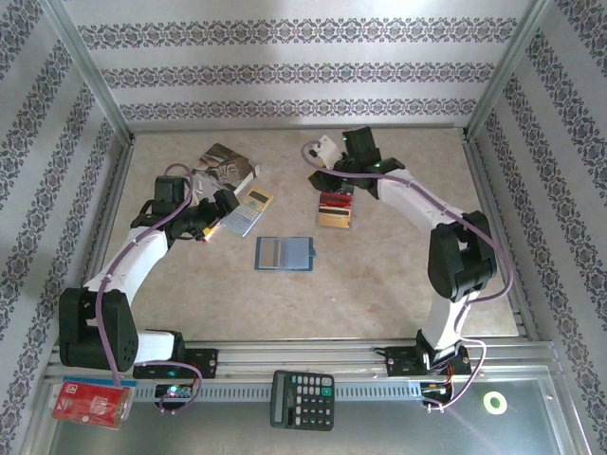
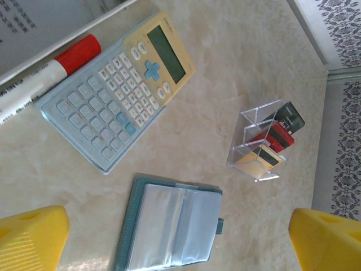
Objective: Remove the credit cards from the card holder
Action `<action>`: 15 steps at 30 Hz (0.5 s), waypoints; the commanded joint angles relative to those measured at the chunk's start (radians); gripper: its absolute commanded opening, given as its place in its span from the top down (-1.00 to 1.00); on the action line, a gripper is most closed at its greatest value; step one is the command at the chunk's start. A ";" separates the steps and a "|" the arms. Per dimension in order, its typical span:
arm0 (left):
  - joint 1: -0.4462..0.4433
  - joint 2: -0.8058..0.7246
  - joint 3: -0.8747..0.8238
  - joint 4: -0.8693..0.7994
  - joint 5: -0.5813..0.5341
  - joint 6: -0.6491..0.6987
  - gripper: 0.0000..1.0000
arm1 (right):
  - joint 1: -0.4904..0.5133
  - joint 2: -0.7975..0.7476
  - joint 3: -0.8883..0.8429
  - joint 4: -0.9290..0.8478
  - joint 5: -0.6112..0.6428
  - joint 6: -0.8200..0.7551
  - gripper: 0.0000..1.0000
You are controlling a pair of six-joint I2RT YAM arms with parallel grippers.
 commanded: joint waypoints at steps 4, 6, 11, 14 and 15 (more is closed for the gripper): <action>-0.037 -0.025 -0.027 0.036 -0.027 -0.029 -1.00 | 0.086 -0.095 -0.139 0.109 0.094 0.452 0.18; -0.041 -0.026 -0.032 0.042 -0.031 -0.035 -1.00 | 0.131 -0.119 -0.192 0.103 0.179 0.561 0.19; -0.043 -0.029 -0.036 0.035 -0.052 -0.039 -1.00 | 0.222 -0.099 -0.297 0.072 0.274 0.786 0.17; -0.043 -0.032 -0.043 0.044 -0.069 -0.055 -1.00 | 0.266 -0.055 -0.334 0.101 0.263 0.874 0.15; -0.043 -0.033 -0.046 0.050 -0.070 -0.062 -1.00 | 0.283 -0.037 -0.328 0.097 0.266 0.884 0.14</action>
